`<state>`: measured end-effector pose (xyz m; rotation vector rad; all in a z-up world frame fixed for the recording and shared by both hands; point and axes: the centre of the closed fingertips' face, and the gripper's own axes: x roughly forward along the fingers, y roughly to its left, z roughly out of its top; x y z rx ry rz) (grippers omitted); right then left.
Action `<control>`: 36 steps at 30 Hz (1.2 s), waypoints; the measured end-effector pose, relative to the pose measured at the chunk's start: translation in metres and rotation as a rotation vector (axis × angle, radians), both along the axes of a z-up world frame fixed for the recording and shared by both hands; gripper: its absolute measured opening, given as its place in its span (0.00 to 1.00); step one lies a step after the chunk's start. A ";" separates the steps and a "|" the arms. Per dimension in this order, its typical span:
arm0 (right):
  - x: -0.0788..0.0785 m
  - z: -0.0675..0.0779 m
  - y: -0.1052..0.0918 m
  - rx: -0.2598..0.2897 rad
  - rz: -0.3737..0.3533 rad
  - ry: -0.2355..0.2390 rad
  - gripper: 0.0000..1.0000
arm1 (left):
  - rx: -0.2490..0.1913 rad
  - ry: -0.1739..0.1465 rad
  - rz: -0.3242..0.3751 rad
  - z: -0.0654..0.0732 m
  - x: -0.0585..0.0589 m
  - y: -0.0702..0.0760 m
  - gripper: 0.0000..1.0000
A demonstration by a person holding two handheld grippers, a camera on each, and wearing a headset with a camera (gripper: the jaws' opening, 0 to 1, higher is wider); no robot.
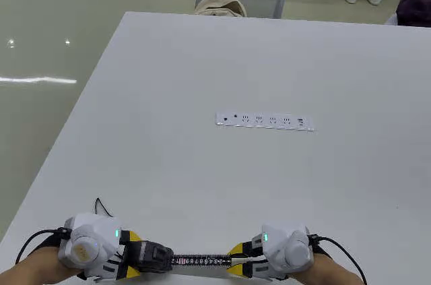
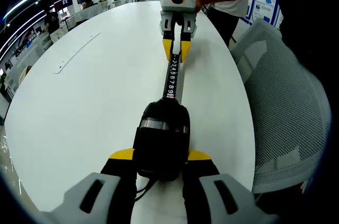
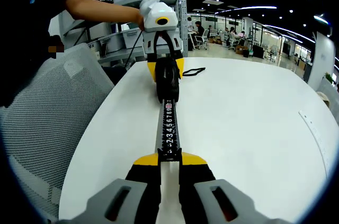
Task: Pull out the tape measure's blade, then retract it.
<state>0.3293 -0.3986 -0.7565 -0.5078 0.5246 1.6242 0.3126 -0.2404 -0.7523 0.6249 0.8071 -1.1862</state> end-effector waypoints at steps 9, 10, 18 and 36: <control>0.000 0.000 -0.002 0.000 0.002 -0.005 0.09 | 0.000 0.001 0.003 -0.001 0.000 0.001 0.29; 0.000 0.000 -0.002 0.000 0.002 -0.005 0.09 | 0.000 0.000 0.003 0.000 0.000 0.001 0.29; 0.000 0.000 -0.006 -0.003 0.000 -0.006 0.09 | -0.004 0.000 0.006 0.001 -0.001 0.000 0.29; 0.002 0.000 -0.016 -0.012 -0.005 -0.005 0.09 | -0.004 -0.002 0.005 0.000 0.001 0.000 0.29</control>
